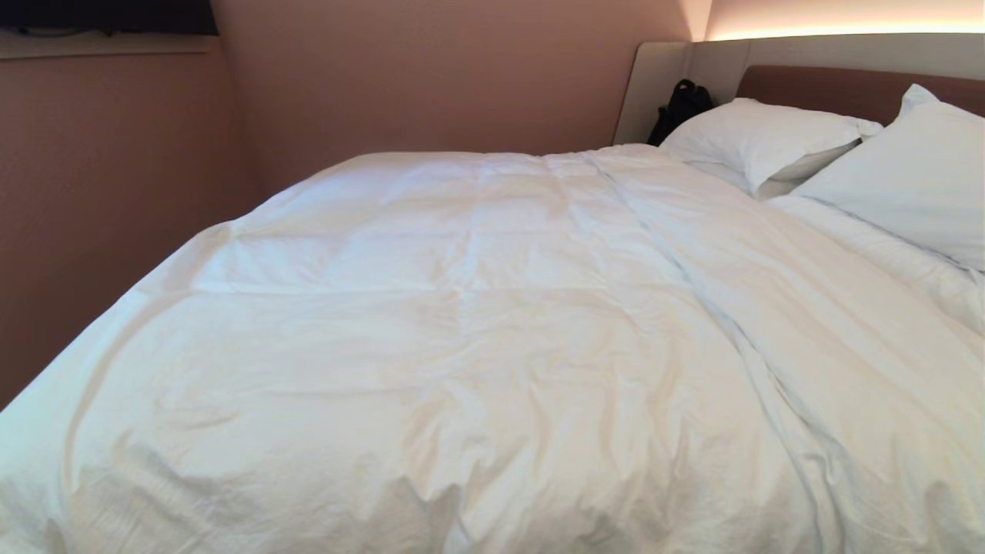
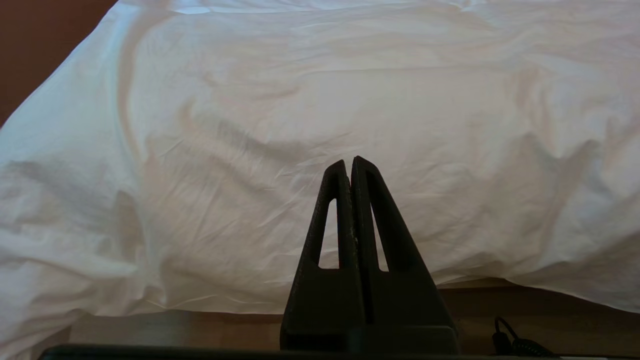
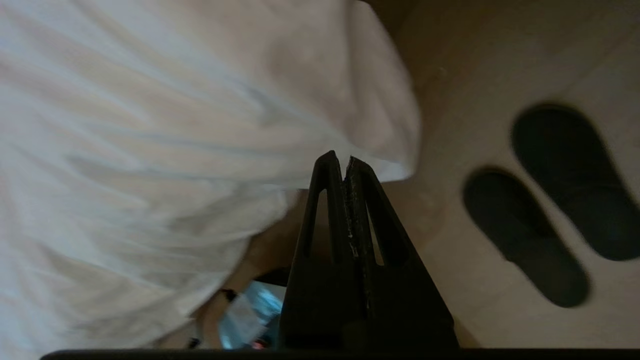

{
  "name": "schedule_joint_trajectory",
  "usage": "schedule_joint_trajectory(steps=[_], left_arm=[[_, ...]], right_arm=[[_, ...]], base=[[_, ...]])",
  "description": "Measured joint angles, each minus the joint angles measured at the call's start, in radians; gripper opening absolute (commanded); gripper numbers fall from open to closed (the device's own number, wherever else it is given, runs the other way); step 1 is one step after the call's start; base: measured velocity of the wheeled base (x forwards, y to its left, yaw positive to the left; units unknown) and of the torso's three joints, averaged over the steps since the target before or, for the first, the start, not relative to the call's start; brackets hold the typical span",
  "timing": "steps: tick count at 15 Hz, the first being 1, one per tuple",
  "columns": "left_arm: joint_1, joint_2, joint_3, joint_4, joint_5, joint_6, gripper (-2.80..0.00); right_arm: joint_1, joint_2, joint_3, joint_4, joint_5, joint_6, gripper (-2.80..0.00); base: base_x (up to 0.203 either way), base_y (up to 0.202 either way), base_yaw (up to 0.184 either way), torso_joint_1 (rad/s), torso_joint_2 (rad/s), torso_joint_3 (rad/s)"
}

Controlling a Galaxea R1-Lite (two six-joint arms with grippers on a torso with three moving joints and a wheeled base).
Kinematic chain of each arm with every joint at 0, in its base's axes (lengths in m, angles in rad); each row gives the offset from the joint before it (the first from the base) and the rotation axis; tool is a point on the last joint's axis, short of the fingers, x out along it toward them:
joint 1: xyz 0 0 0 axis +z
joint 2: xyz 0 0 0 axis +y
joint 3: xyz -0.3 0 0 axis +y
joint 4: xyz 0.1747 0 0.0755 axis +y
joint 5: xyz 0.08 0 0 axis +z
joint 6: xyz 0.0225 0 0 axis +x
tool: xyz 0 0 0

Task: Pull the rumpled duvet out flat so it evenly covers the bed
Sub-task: Flatten the corners of the folded blanket

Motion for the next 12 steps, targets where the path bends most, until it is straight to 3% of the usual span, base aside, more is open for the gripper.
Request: schedule_joint_trajectory(steps=[7, 12], left_arm=[[0.000, 0.000, 0.000, -0.001, 0.000, 0.000, -2.80], [0.000, 0.000, 0.000, 0.000, 0.000, 0.000, -2.80]], right_arm=[[0.061, 0.017, 0.067, -0.185, -0.269, -0.266, -2.80], [0.100, 0.006, 0.063, -0.256, -0.328, -0.436, -2.80]], base=[[0.000, 0.000, 0.000, 0.000, 0.00, 0.000], [0.000, 0.000, 0.000, 0.000, 0.00, 0.000]])
